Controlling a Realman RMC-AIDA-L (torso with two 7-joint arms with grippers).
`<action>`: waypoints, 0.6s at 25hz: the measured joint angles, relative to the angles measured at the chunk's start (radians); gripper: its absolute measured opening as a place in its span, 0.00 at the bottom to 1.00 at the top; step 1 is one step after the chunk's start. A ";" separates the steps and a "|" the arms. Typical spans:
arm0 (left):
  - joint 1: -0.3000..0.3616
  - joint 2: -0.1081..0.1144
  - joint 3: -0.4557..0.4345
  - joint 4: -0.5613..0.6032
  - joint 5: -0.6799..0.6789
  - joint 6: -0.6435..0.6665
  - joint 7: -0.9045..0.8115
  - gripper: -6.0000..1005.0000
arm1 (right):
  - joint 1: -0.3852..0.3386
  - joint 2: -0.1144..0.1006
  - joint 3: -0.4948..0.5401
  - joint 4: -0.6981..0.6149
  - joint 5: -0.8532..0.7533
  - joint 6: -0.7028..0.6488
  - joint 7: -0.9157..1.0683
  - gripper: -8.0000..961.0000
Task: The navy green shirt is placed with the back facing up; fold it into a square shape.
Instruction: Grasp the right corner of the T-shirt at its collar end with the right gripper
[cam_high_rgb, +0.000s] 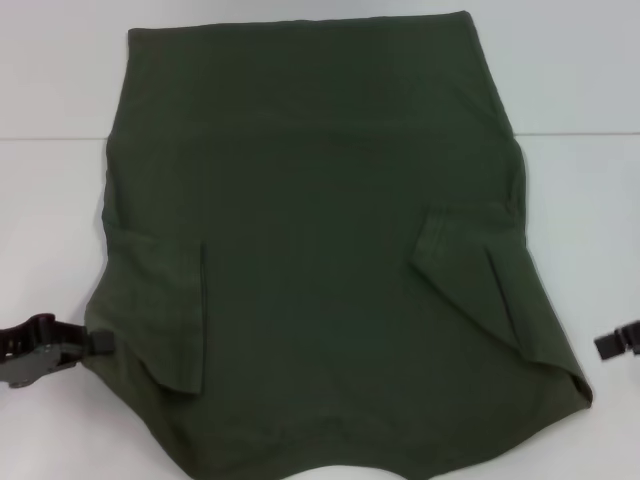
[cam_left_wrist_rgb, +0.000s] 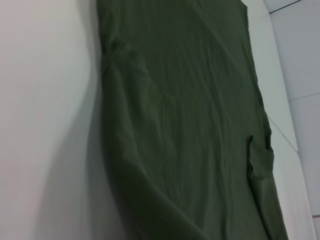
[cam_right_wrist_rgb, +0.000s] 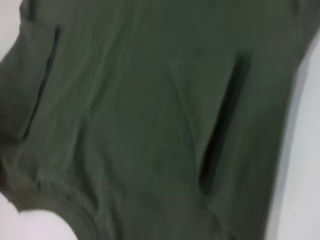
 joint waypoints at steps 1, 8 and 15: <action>-0.003 -0.001 0.000 0.000 0.000 0.000 0.000 0.02 | -0.004 0.010 -0.001 0.001 -0.012 0.002 -0.009 0.81; -0.020 -0.003 -0.001 0.000 0.000 0.002 -0.002 0.02 | -0.006 0.073 0.000 0.002 -0.110 0.037 -0.028 0.80; -0.021 -0.009 -0.002 0.000 0.000 0.007 -0.002 0.02 | 0.003 0.099 0.002 0.002 -0.133 0.085 -0.018 0.80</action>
